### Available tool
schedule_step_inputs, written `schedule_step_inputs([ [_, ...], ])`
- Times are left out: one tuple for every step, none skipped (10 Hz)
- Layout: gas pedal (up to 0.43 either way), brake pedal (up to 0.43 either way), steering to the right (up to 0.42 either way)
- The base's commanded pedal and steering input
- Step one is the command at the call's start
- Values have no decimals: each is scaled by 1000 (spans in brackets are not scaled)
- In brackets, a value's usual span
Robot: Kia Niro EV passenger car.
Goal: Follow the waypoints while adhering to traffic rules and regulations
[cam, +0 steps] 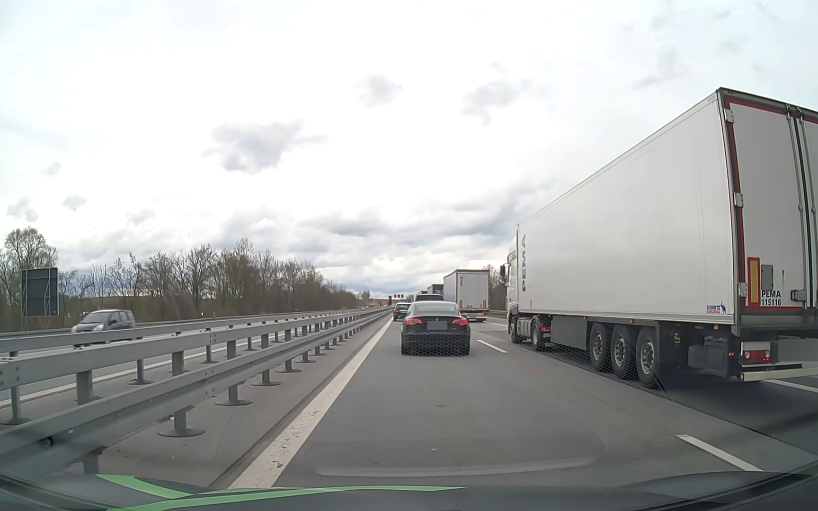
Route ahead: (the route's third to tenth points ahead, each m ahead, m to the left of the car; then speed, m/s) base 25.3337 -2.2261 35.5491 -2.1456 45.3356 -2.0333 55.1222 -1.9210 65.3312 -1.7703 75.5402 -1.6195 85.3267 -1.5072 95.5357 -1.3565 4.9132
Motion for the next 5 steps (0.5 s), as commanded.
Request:
schedule_step_inputs([
  [59,0,-1],
  [59,0,-1],
  [67,0,-1],
  [79,0,-1],
  [79,0,-1],
])
